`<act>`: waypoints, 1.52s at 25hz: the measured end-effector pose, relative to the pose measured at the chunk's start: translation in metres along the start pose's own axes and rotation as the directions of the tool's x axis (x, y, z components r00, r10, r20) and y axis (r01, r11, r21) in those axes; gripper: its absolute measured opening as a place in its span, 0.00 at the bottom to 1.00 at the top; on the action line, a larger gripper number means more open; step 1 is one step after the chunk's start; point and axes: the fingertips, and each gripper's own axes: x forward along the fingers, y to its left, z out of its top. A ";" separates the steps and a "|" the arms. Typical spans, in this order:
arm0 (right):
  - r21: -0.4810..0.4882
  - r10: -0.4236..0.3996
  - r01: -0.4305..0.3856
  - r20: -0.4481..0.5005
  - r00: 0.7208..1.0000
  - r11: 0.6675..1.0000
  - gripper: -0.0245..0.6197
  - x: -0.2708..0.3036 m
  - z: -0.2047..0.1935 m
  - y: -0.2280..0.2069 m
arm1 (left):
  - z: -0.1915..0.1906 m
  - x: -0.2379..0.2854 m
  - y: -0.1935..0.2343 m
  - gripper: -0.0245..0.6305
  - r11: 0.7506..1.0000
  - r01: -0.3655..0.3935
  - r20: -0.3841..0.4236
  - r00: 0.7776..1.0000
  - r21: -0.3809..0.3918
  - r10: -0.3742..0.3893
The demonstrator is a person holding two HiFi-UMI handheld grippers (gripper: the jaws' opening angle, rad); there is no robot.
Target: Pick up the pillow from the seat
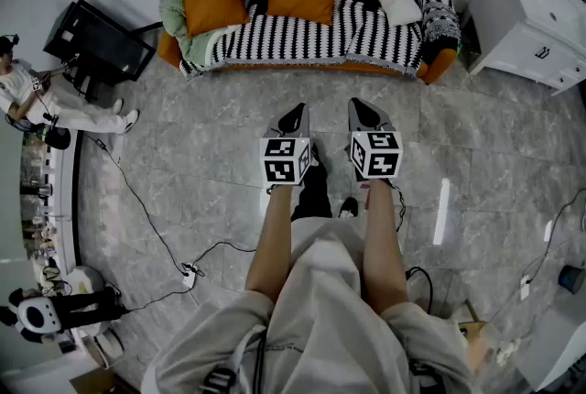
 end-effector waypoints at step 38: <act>0.182 0.021 -0.008 -0.069 0.997 0.983 0.05 0.213 0.101 -0.045 | 0.124 0.156 0.162 0.05 0.997 0.047 0.103 0.994 -0.065 -0.040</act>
